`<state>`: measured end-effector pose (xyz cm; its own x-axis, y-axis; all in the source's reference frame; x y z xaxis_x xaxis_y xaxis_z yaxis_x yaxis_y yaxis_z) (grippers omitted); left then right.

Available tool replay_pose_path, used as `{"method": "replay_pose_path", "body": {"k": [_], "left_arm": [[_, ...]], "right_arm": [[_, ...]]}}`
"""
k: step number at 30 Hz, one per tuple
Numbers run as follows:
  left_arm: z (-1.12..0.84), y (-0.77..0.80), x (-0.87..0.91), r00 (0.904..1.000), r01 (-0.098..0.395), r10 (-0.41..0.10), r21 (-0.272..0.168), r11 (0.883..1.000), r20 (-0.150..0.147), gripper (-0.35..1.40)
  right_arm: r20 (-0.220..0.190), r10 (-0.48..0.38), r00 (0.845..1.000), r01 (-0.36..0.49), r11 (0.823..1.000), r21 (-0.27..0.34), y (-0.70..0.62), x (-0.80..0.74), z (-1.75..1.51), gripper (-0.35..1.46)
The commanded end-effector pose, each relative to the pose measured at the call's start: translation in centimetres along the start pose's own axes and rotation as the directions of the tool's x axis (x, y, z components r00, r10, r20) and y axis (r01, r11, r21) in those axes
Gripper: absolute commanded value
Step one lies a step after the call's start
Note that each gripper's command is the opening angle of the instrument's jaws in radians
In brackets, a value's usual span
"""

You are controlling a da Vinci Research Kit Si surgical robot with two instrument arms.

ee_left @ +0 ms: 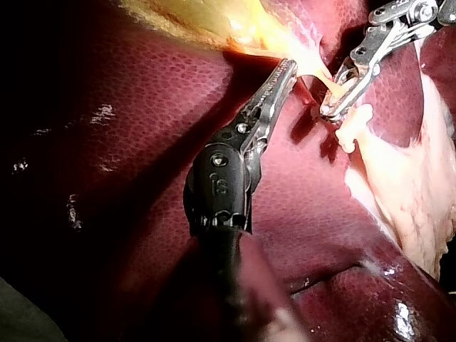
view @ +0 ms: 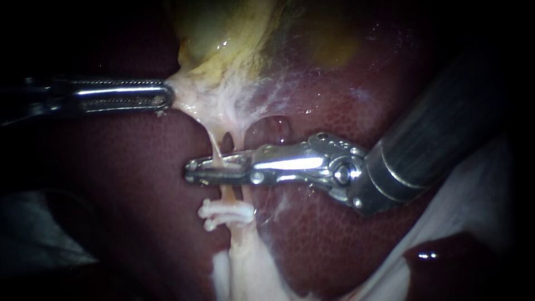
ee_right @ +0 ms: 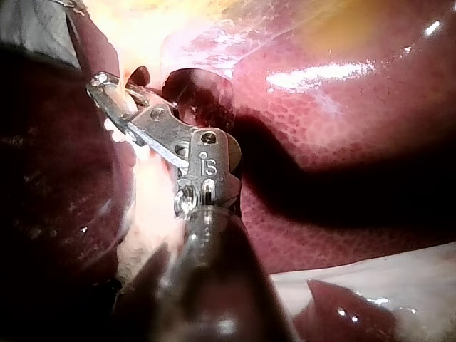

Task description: Going back third clip left tube

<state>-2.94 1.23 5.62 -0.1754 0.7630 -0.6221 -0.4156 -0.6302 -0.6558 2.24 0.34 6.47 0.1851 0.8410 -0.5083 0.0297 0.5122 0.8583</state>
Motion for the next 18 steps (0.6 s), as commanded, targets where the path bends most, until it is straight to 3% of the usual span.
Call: {"method": "replay_pose_path", "body": {"k": [1,3,5,15,18], "left_arm": [[0.0,0.0,0.0,1.0,0.0,0.0,0.001,1.0,0.0,-0.35],[0.0,0.0,0.0,1.0,0.0,0.0,0.001,1.0,0.0,-0.35],[0.01,-0.01,-0.01,1.0,-0.001,0.001,0.001,1.0,0.003,-0.35],[0.02,-0.01,-0.03,1.0,-0.002,0.002,0.003,1.0,0.005,-0.35],[0.02,-0.01,-0.03,1.0,-0.002,0.002,0.003,1.0,0.005,-0.35]], "right_arm": [[0.002,-0.006,1.0,0.006,1.0,0.007,0.01,0.0,0.02,-0.22],[-0.003,-0.037,0.999,0.037,0.999,0.006,0.04,0.0,0.07,0.18],[-0.004,-0.045,0.999,0.045,0.999,0.002,0.09,-0.03,0.14,0.4],[-0.011,-0.058,0.998,0.058,0.998,-0.009,0.5,-0.24,0.14,0.48],[-0.013,-0.059,0.998,0.059,0.998,-0.006,0.56,-0.26,0.1,0.48]]}}
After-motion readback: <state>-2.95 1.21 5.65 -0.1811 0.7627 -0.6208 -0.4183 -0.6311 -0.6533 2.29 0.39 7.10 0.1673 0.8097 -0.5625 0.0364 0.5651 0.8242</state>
